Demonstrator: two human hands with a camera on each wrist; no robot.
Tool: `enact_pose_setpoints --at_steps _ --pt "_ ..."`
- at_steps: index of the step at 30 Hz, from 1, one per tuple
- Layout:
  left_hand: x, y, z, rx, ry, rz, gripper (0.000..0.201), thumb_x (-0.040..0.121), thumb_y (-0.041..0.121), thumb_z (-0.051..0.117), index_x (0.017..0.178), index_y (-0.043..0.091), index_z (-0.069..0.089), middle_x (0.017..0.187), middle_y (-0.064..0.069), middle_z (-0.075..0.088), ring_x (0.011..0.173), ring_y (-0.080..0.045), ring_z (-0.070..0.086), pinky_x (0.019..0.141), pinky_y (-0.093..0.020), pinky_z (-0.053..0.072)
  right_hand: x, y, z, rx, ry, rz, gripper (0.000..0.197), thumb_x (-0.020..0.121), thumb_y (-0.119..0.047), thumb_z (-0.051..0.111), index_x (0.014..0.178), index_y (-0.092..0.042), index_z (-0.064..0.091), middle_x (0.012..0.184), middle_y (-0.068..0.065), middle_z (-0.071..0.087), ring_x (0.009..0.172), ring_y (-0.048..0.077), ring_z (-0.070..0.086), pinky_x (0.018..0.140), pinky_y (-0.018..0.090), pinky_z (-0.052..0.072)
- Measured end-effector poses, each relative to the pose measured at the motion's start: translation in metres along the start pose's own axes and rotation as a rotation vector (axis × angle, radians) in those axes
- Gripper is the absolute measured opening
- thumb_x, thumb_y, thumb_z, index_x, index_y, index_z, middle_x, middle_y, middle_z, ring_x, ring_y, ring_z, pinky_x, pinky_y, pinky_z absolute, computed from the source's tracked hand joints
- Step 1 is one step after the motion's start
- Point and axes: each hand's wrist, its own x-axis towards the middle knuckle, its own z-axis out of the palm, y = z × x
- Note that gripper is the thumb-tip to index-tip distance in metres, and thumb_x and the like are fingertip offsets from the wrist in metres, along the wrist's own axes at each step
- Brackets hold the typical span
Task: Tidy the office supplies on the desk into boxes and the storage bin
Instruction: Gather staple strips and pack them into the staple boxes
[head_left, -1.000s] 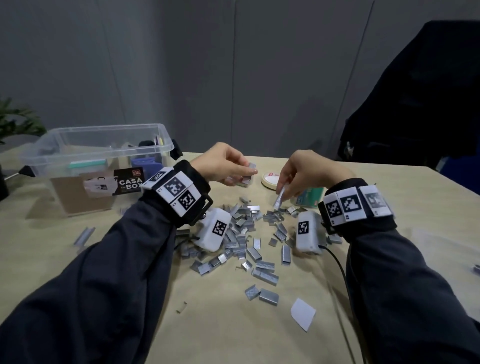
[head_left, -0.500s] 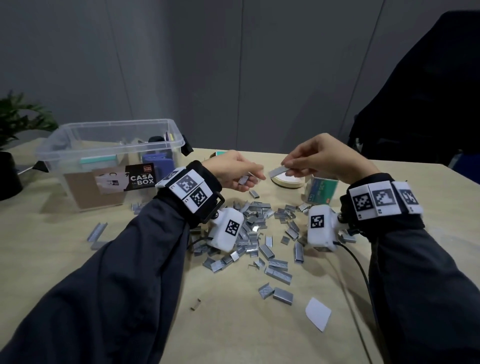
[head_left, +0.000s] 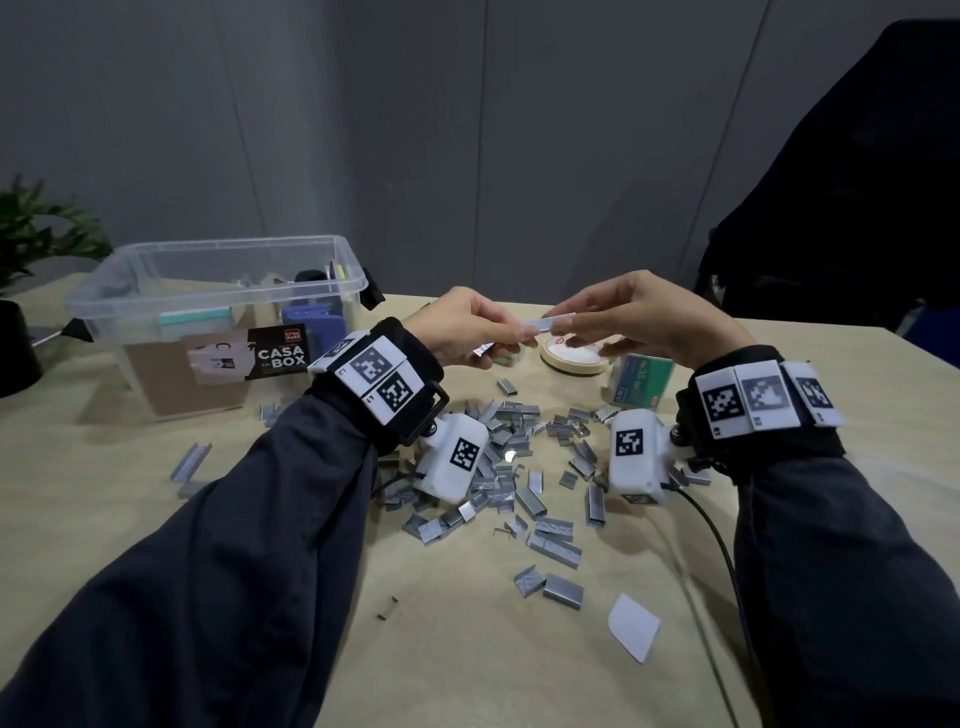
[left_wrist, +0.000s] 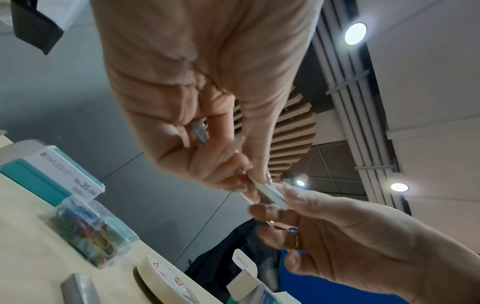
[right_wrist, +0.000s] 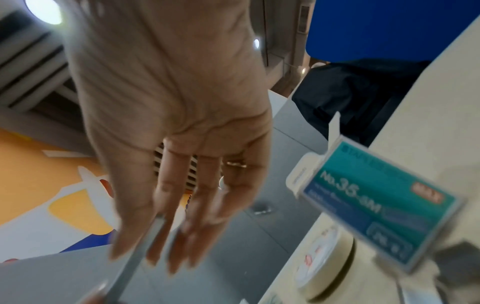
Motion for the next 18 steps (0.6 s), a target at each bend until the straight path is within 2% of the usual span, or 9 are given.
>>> enact_pose_setpoints --at_steps 3,6,7,9,10,12,13,16,18 --pt "-0.002 0.004 0.005 -0.030 -0.012 -0.028 0.022 0.091 0.027 0.065 0.091 0.007 0.073 0.076 -0.006 0.061 0.052 -0.005 0.051 0.051 -0.016 0.044 0.003 0.000 0.003 0.069 0.019 -0.007 0.016 0.086 -0.014 0.072 0.101 -0.010 0.076 0.090 0.008 0.076 0.080 0.012 0.070 0.062 0.015 0.053" --pt "-0.004 0.008 0.005 -0.117 -0.031 -0.129 0.031 0.100 0.036 0.049 0.111 0.011 0.063 0.085 -0.014 0.066 0.057 -0.011 0.057 0.050 -0.018 0.048 0.006 0.004 0.003 0.115 0.083 -0.004 0.015 0.090 -0.010 0.066 0.102 -0.006 0.074 0.087 0.010 0.074 0.074 0.010 0.069 0.061 0.016 0.054" --pt "-0.004 0.008 0.005 -0.173 -0.045 -0.165 0.031 0.101 0.032 0.047 0.120 0.010 0.057 0.092 -0.020 0.067 0.060 -0.015 0.062 0.050 -0.020 0.051 0.007 0.006 0.003 0.128 0.085 0.004 0.016 0.092 -0.009 0.064 0.104 -0.005 0.073 0.088 0.011 0.074 0.073 0.009 0.069 0.061 0.015 0.054" --pt "-0.007 0.008 0.004 -0.286 -0.065 -0.191 0.032 0.102 0.013 0.045 0.130 -0.003 0.045 0.104 -0.032 0.064 0.070 -0.025 0.070 0.055 -0.023 0.057 0.008 0.008 0.003 0.121 0.064 0.018 0.016 0.094 -0.010 0.062 0.106 -0.006 0.072 0.091 0.010 0.075 0.075 0.008 0.070 0.062 0.015 0.054" --pt "-0.007 0.007 0.004 -0.319 -0.078 -0.186 0.031 0.101 0.004 0.042 0.130 -0.009 0.042 0.109 -0.036 0.061 0.076 -0.029 0.071 0.059 -0.024 0.058 0.008 0.008 0.003 0.117 0.051 0.016 0.015 0.093 -0.011 0.063 0.106 -0.007 0.071 0.091 0.009 0.076 0.076 0.008 0.071 0.061 0.015 0.053" --pt "-0.008 0.006 0.003 -0.369 -0.107 -0.181 0.028 0.100 -0.007 0.037 0.126 -0.014 0.041 0.115 -0.038 0.058 0.082 -0.031 0.072 0.060 -0.024 0.059 0.008 0.008 0.003 0.126 0.038 0.013 0.013 0.092 -0.012 0.066 0.102 -0.005 0.068 0.090 0.008 0.077 0.076 0.009 0.072 0.061 0.016 0.051" --pt "-0.008 0.006 0.002 -0.391 -0.106 -0.175 0.028 0.099 -0.010 0.037 0.126 -0.015 0.042 0.116 -0.037 0.058 0.086 -0.033 0.072 0.063 -0.025 0.060 0.008 0.008 0.004 0.131 0.032 0.013 0.012 0.091 -0.012 0.067 0.099 -0.004 0.068 0.089 0.009 0.076 0.075 0.009 0.071 0.061 0.015 0.051" --pt "-0.005 0.003 -0.003 -0.450 -0.084 -0.162 0.031 0.097 -0.012 0.041 0.127 -0.016 0.043 0.114 -0.038 0.060 0.103 -0.041 0.066 0.083 -0.035 0.058 0.010 0.010 0.006 0.127 0.034 0.013 0.009 0.088 -0.011 0.069 0.093 -0.004 0.071 0.087 0.010 0.076 0.070 0.008 0.070 0.058 0.013 0.051" --pt "-0.005 0.003 -0.004 -0.477 -0.064 -0.154 0.033 0.095 -0.010 0.047 0.128 -0.013 0.044 0.109 -0.036 0.064 0.099 -0.040 0.068 0.083 -0.035 0.057 0.011 0.013 0.006 0.131 0.044 0.016 0.009 0.087 -0.011 0.071 0.093 -0.005 0.072 0.084 0.009 0.075 0.067 0.006 0.068 0.058 0.013 0.052"
